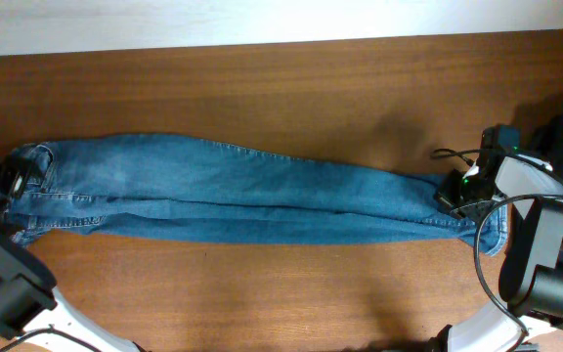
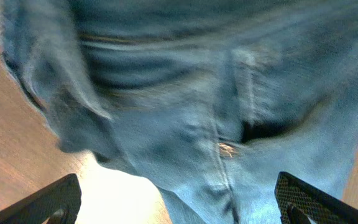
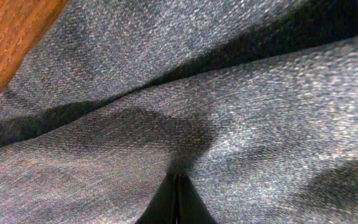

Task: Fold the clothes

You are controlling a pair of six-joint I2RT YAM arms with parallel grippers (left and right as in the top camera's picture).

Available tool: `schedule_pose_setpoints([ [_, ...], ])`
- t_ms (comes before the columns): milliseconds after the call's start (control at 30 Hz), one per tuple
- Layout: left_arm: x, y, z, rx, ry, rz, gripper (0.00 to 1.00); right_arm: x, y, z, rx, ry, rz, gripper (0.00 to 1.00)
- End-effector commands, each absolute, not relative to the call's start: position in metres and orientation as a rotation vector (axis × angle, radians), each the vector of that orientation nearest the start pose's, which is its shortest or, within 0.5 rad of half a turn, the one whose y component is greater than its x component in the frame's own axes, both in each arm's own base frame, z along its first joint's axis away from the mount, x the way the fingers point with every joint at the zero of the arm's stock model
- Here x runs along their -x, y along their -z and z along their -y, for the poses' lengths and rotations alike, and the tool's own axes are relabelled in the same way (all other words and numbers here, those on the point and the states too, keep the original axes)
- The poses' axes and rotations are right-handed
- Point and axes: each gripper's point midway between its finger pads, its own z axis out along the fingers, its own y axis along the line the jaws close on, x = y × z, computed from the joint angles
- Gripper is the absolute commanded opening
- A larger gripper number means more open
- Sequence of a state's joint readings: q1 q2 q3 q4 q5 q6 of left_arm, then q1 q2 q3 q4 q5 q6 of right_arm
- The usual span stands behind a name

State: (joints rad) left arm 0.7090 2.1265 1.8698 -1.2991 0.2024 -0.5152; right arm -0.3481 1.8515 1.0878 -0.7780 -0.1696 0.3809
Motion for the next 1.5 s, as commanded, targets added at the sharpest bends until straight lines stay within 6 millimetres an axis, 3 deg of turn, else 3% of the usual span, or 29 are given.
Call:
schedule_pose_setpoints([
  [0,-0.324,-0.083,-0.264,1.920,0.313,-2.415,0.99,-0.277,0.028,0.105,-1.170,-0.034,-2.988,0.04],
  [233,-0.300,-0.074,-0.286,2.021,0.321,-2.335,1.00,-0.279,0.028,0.106,-1.167,-0.035,-2.978,0.04],
  [467,-0.322,-0.036,-0.272,1.943,0.558,-2.256,0.99,-0.277,0.028,0.105,-1.171,-0.035,-2.987,0.04],
  [567,-0.327,-0.024,-0.276,1.901,0.551,-2.230,0.99,-0.275,0.028,0.104,-1.174,-0.035,-2.997,0.04],
  [767,-0.337,-0.025,-0.287,1.820,0.524,-2.218,0.99,-0.273,0.028,0.104,-1.177,-0.036,-3.004,0.04],
  [800,-0.337,-0.026,-0.287,1.806,0.520,-2.226,0.84,-0.273,0.028,0.103,-1.177,-0.035,-3.005,0.04],
  [867,-0.337,-0.026,-0.287,1.800,0.519,-2.229,0.65,-0.273,0.028,0.103,-1.177,-0.036,-3.005,0.04],
  [933,-0.339,-0.028,-0.289,1.764,0.510,-2.244,0.23,-0.273,0.028,0.104,-1.178,-0.035,-3.005,0.04],
  [967,-0.340,-0.029,-0.290,1.741,0.505,-2.254,0.14,-0.273,0.028,0.104,-1.178,-0.035,-3.005,0.04],
  [1000,-0.343,-0.034,-0.294,1.690,0.493,-2.269,0.01,-0.273,0.028,0.104,-1.178,-0.035,-3.005,0.04],
  [1100,-0.350,-0.049,-0.302,1.586,0.461,-2.291,0.01,-0.272,0.028,0.103,-1.179,-0.035,-3.007,0.04],
  [1233,-0.367,-0.083,-0.322,1.374,0.378,-2.305,0.01,-0.270,0.027,0.103,-1.181,-0.035,-3.015,0.04],
  [1400,-0.386,-0.152,-0.343,1.007,0.201,-2.309,0.01,-0.268,0.027,0.102,-1.184,-0.035,-3.024,0.04],
  [1433,-0.385,-0.173,-0.350,0.937,0.108,-2.301,0.01,-0.268,0.027,0.102,-1.185,-0.035,-3.025,0.04],
  [1467,-0.380,-0.178,-0.356,0.951,0.046,-2.301,0.01,-0.268,0.027,0.102,-1.186,-0.035,-3.024,0.04],
])
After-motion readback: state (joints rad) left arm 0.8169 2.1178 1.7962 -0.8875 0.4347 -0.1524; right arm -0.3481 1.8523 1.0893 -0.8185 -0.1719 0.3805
